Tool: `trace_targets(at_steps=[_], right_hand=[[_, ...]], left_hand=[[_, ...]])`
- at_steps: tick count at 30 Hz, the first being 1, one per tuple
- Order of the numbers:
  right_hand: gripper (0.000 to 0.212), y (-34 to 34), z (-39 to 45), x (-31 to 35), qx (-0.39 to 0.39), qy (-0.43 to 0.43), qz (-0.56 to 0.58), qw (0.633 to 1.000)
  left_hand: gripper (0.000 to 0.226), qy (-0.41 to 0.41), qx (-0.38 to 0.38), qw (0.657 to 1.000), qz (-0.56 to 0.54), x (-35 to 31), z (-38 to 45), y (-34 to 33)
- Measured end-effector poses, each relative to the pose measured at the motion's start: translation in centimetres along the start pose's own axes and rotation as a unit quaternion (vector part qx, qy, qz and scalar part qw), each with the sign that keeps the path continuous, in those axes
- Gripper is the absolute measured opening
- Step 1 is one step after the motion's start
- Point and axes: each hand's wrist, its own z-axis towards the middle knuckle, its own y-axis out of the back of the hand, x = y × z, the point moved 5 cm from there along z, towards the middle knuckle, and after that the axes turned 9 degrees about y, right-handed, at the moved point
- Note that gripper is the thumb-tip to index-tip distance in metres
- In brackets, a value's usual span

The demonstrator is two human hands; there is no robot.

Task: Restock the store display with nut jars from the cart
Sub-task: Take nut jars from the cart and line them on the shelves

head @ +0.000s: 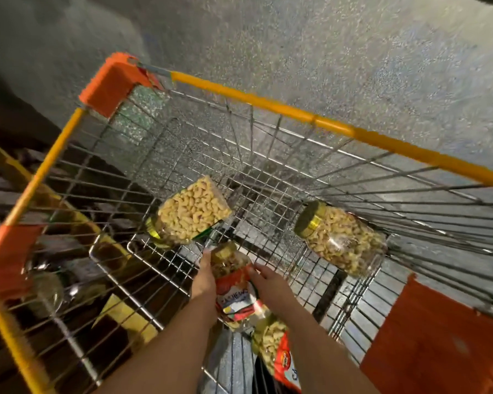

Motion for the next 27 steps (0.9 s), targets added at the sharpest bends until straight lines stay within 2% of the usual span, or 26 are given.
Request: trace_targets(at_steps=[2, 3, 5, 7, 10, 12, 15, 17, 19, 20, 22, 24, 25, 27], right_hand=[[0.098, 0.1, 0.1, -0.2, -0.01, -0.009, 0.022, 1.0], [0.097, 0.2, -0.1, -0.2, -0.009, -0.011, 0.027, 1.0], [0.076, 0.3, -1.0, 1.0, -0.004, -0.013, 0.024, 1.0], [0.058, 0.5, -1.8, 1.9, -0.007, -0.004, 0.028, 1.0], [0.053, 0.8, -2.7, 2.5, -0.023, 0.013, 0.066, 0.997], [0.063, 1.2, -3.4, 2.6, -0.042, 0.021, 0.094, 0.994], [0.076, 2.2, -4.1, 2.6, -0.08, 0.032, 0.122, 0.989], [0.068, 3.0, -5.6, 4.2, -0.084, 0.047, 0.128, 0.987], [0.05, 3.8, -7.9, 6.0, -0.078, 0.066, 0.127, 0.987], [0.047, 4.2, -8.9, 7.0, -0.079, 0.078, 0.13, 0.985], [0.057, 5.2, -11.2, 9.0, -0.09, 0.1, 0.117, 0.984], [0.062, 5.7, -14.5, 11.4, -0.101, 0.119, 0.098, 0.983], [0.052, 6.0, -16.3, 12.6, -0.112, 0.134, 0.083, 0.981], [0.026, 6.7, -20.0, 14.5, -0.156, 0.151, 0.057, 0.975]], left_hand=[[0.113, -0.004, 0.0, 1.0, -0.002, -0.5, -1.4, -0.5], [0.113, -0.001, 0.001, 1.0, -0.011, -0.5, -1.7, -0.6], [0.128, -0.001, 0.004, 1.0, -0.018, -0.3, -0.8, -0.7], [0.132, -0.022, -0.002, 1.0, -0.019, -0.4, -0.2, -1.0], [0.104, -0.07, -0.005, 0.997, 0.014, -2.4, -6.4, -2.4], [0.095, -0.082, -0.048, 0.993, 0.067, -2.9, -8.3, -2.5], [0.092, -0.098, 0.011, 0.994, 0.046, -3.4, -10.6, -3.6], [0.088, -0.106, 0.016, 0.994, 0.039, -3.4, -11.9, -3.4], [0.07, -0.128, -0.002, 0.991, 0.045, -3.2, -13.9, -2.4], [0.064, -0.134, 0.004, 0.99, 0.043, -3.0, -15.6, -2.0], [0.069, -0.164, 0.049, 0.985, 0.024, -3.0, -18.0, -1.4], [0.097, -0.175, 0.092, 0.98, -0.001, -2.8, -19.9, -0.3], [0.099, -0.19, 0.111, 0.975, -0.011, -2.8, -21.0, 0.6], [0.077, -0.232, 0.124, 0.965, -0.007, -3.3, -24.1, 2.5]])
